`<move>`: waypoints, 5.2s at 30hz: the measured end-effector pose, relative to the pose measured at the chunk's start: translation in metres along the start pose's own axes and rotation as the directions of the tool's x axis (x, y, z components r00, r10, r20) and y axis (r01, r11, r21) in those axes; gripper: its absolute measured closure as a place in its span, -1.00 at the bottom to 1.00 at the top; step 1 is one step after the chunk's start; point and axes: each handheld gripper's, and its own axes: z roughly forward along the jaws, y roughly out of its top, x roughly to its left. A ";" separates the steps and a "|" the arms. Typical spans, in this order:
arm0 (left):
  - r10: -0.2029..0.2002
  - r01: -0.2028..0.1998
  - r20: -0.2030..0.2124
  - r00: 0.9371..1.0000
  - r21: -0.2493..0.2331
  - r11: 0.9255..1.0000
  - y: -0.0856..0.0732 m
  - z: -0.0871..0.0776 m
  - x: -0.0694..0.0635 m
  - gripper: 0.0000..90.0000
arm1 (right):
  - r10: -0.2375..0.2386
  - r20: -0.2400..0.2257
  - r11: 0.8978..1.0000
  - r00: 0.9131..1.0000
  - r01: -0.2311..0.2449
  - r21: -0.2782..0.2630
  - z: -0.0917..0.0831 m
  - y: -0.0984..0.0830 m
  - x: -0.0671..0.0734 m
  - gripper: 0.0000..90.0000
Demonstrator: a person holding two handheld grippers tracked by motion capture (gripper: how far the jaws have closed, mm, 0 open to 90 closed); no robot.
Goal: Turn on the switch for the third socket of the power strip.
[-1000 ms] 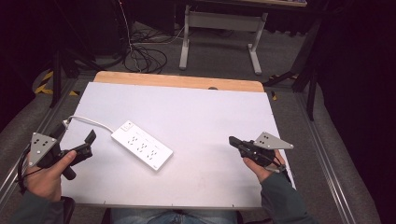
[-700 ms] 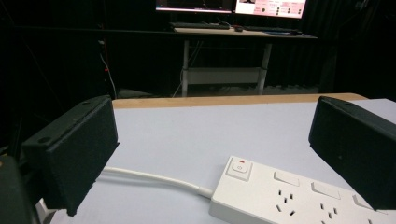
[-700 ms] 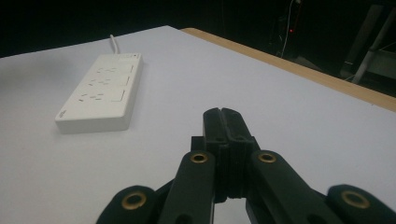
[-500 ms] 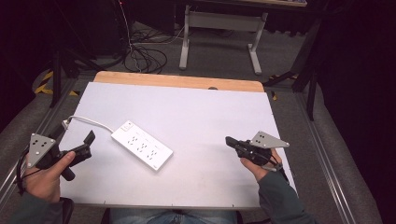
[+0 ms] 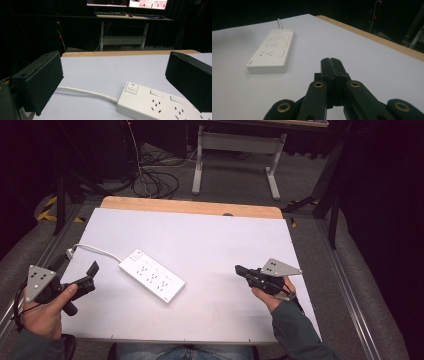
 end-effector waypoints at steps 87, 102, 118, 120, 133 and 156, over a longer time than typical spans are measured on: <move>0.008 -0.008 -0.025 1.000 0.008 1.000 -0.003 -0.012 0.006 -0.96 | -0.173 -0.217 0.980 0.961 0.189 0.057 0.116 0.039 0.061 1.00; 0.009 -0.009 -0.028 1.000 0.012 1.000 -0.003 -0.014 0.006 -0.96 | -0.184 -0.237 0.976 0.954 0.205 0.068 0.132 0.042 0.066 1.00; 0.009 -0.008 -0.039 0.999 0.013 1.000 -0.004 -0.019 0.009 -0.96 | -0.200 -0.275 0.970 0.940 0.230 0.080 0.149 0.043 0.074 1.00; 0.010 -0.009 -0.038 0.999 0.015 1.000 -0.005 -0.020 0.009 -0.95 | -0.200 -0.278 0.969 0.939 0.232 0.084 0.152 0.043 0.075 1.00; 0.012 -0.011 -0.037 0.999 0.015 1.000 -0.005 -0.020 0.008 -0.95 | -0.200 -0.291 0.965 0.935 0.240 0.106 0.164 0.041 0.077 1.00; 0.014 -0.014 -0.036 0.999 0.017 1.000 -0.005 -0.021 0.009 -0.95 | -0.201 -0.306 0.957 0.931 0.254 0.143 0.185 0.036 0.077 1.00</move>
